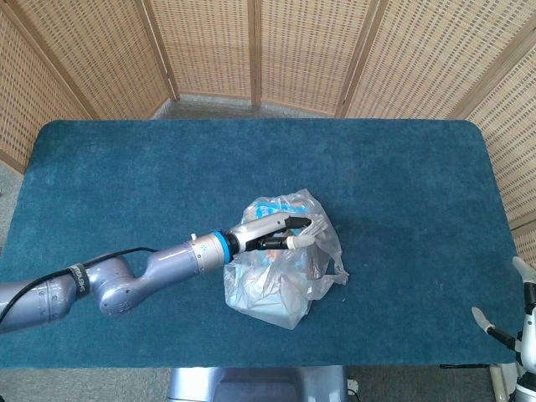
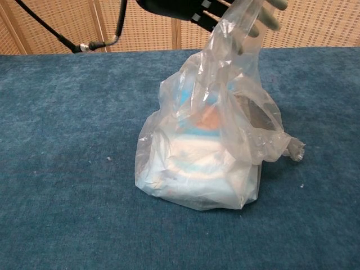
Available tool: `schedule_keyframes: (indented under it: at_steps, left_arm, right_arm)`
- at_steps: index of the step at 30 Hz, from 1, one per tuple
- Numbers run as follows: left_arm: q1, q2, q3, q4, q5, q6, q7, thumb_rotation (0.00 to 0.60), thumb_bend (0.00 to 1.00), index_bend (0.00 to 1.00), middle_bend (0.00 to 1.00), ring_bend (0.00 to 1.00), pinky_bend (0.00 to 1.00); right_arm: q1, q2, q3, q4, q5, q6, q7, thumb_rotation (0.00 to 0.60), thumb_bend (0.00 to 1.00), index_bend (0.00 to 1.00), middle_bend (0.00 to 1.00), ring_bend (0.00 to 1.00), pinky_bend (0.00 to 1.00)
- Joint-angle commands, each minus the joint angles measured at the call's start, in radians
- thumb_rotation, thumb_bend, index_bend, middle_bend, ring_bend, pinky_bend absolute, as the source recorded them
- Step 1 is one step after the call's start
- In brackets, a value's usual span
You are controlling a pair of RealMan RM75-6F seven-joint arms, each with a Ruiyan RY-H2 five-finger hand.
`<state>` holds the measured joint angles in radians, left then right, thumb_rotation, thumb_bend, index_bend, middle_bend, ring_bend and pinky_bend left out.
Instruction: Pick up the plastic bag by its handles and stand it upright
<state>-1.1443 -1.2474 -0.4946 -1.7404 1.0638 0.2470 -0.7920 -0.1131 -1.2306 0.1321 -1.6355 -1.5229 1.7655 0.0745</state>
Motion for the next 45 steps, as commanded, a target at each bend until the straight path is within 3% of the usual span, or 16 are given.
schedule_keyframes:
  at_steps: [1,6,15,18,22,29,38,45]
  left_arm:
    - [0.033,-0.072,-0.023,-0.003,-0.047,0.031,-0.066,0.0,0.13,0.25,0.22,0.15,0.25]
    - [0.087,-0.165,-0.086,-0.002,-0.143,0.025,-0.216,0.0,0.15,0.25,0.22,0.15,0.25]
    - [0.158,-0.234,-0.21,0.025,-0.284,-0.077,-0.377,0.0,0.18,0.25,0.22,0.15,0.25]
    - [0.186,-0.264,-0.257,0.045,-0.332,-0.124,-0.419,0.0,0.2,0.25,0.22,0.17,0.31]
    - [0.223,-0.293,-0.31,0.08,-0.372,-0.198,-0.43,0.0,0.24,0.25,0.23,0.29,0.51]
    - [0.302,-0.272,-0.35,0.075,-0.43,-0.251,-0.416,0.0,0.26,0.25,0.31,0.5,0.81]
    - [0.433,-0.229,-0.405,0.056,-0.489,-0.286,-0.377,0.0,0.32,0.48,0.55,0.74,0.91]
    - [0.554,-0.218,-0.464,0.014,-0.526,-0.34,-0.337,0.0,0.33,0.57,0.66,0.85,0.94]
  right_arm:
    - [-0.001,-0.001,0.0,0.002,-0.002,0.002,0.003,0.6,0.13,0.11,0.21,0.13,0.11]
    - [-0.003,0.0,0.0,0.004,-0.007,0.01,0.006,0.6,0.13,0.11,0.21,0.13,0.11]
    - [-0.004,-0.002,0.001,0.005,-0.015,0.016,0.008,0.6,0.13,0.11,0.21,0.13,0.11]
    - [-0.005,-0.003,0.001,0.007,-0.015,0.017,0.009,0.6,0.13,0.11,0.21,0.13,0.11]
    - [-0.005,-0.001,0.001,0.005,-0.017,0.018,0.005,0.6,0.13,0.11,0.21,0.13,0.11]
    - [-0.003,-0.002,0.001,0.004,-0.015,0.013,0.002,0.6,0.13,0.11,0.21,0.13,0.11]
    - [0.009,-0.004,-0.001,-0.003,-0.015,-0.009,-0.011,0.6,0.13,0.11,0.21,0.13,0.11]
    - [0.013,0.007,-0.005,-0.007,-0.003,-0.033,-0.014,0.6,0.13,0.11,0.21,0.13,0.11]
